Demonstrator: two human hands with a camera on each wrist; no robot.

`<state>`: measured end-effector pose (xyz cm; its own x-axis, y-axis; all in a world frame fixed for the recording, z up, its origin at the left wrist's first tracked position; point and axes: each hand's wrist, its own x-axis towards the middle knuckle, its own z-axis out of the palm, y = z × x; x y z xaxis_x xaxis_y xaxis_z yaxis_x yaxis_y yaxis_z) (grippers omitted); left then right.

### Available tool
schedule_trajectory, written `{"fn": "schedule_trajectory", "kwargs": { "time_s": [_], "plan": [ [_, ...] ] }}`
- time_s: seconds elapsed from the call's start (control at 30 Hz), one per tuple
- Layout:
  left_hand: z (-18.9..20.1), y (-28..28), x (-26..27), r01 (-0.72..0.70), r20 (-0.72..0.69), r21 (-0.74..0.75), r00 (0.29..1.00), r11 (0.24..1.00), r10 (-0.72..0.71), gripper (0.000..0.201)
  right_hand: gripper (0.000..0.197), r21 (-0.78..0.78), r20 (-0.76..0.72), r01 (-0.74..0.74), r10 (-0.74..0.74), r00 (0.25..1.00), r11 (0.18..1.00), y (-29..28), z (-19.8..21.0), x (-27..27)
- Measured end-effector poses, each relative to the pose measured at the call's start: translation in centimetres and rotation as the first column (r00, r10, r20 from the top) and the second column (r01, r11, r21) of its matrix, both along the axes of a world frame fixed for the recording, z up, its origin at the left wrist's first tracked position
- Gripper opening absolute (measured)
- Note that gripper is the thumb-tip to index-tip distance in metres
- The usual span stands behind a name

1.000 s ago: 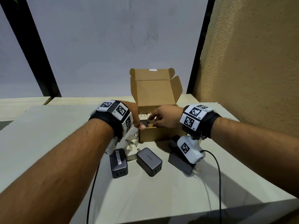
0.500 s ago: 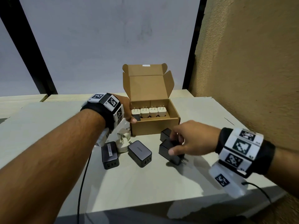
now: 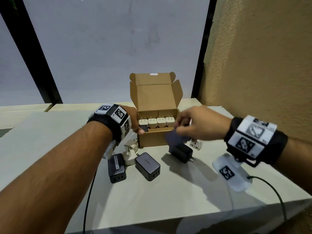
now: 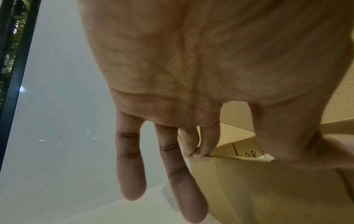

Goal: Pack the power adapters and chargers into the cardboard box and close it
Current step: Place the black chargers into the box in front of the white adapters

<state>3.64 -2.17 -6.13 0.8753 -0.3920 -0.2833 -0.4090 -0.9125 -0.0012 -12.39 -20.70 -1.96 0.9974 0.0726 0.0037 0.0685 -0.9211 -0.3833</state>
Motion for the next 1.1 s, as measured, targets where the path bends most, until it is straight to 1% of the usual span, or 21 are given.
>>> {"fn": "schedule_trajectory", "kwargs": {
  "time_s": [0.07, 0.17, 0.2, 0.27, 0.4, 0.53, 0.63, 0.73, 0.77, 0.87, 0.97, 1.07, 1.1],
  "plan": [
    [-0.1, 0.0, 0.3, 0.011, -0.004, -0.007, 1.0, 1.0, -0.011, 0.061, 0.01, 0.14, 0.002, 0.043, -0.044, 0.999, 0.989, -0.2, 0.7, 2.4],
    [-0.4, 0.3, 0.9, 0.023, -0.006, -0.025, 1.0, 0.999, -0.023, 0.061, 0.017, 0.242, -0.019, 0.13, -0.129, 0.991, 0.962, -0.2, 1.1, 5.9],
    [-0.5, 0.3, 1.1, 0.026, -0.003, -0.031, 1.0, 0.999, -0.026, 0.061, 0.019, 0.235, -0.026, 0.147, -0.144, 0.989, 0.961, -0.1, 0.9, 6.9],
    [-0.7, 0.4, 1.2, 0.031, 0.01, -0.029, 0.999, 0.999, -0.031, 0.058, 0.02, 0.171, -0.037, 0.163, -0.159, 0.987, 0.972, 0.2, 0.2, 8.7],
    [-1.0, 0.4, 1.5, 0.039, 0.009, -0.032, 0.999, 0.999, -0.039, 0.046, 0.022, 0.101, -0.053, 0.183, -0.179, 0.982, 0.978, 1.2, -1.6, 11.0],
    [-1.3, 0.5, 1.9, 0.058, -0.009, -0.034, 0.998, 0.998, -0.058, 0.056, 0.024, 0.053, -0.117, 0.155, -0.148, 0.982, 0.986, 2.1, -2.8, 12.2],
    [-1.6, 0.4, 2.1, 0.054, -0.001, -0.033, 0.999, 0.998, -0.054, 0.063, 0.027, -0.07, -0.163, 0.097, -0.108, 0.981, 0.993, 2.5, -3.4, 12.7],
    [-1.7, 0.4, 2.0, 0.056, 0.012, -0.037, 0.998, 0.998, -0.055, 0.067, 0.036, -0.174, -0.146, 0.086, -0.112, 0.983, 0.981, 3.2, -3.8, 13.0],
    [-1.7, 0.5, 1.9, 0.058, 0.021, -0.04, 0.998, 0.998, -0.057, 0.068, 0.039, -0.183, -0.138, 0.089, -0.116, 0.984, 0.979, 3.4, -3.9, 13.0],
    [-1.7, 0.6, 1.9, 0.055, 0.03, -0.047, 0.998, 0.997, -0.054, 0.072, 0.04, -0.122, -0.145, 0.097, -0.115, 0.983, 0.988, 3.6, -4.0, 13.2],
    [-1.7, 0.5, 2.1, 0.059, 0.033, -0.026, 0.998, 0.998, -0.058, 0.073, 0.035, -0.091, -0.161, 0.089, -0.102, 0.982, 0.992, 3.5, -4.2, 13.2],
    [-1.9, 0.3, 2.5, 0.072, 0.041, -0.002, 0.997, 0.997, -0.072, 0.073, 0.027, -0.065, -0.201, 0.091, -0.102, 0.974, 0.994, 3.5, -4.5, 13.2],
    [-2.0, 0.3, 2.6, 0.078, 0.046, 0.003, 0.996, 0.997, -0.078, 0.073, 0.027, -0.04, -0.224, 0.094, -0.1, 0.969, 0.995, 3.5, -4.6, 13.1]
  ]
}}
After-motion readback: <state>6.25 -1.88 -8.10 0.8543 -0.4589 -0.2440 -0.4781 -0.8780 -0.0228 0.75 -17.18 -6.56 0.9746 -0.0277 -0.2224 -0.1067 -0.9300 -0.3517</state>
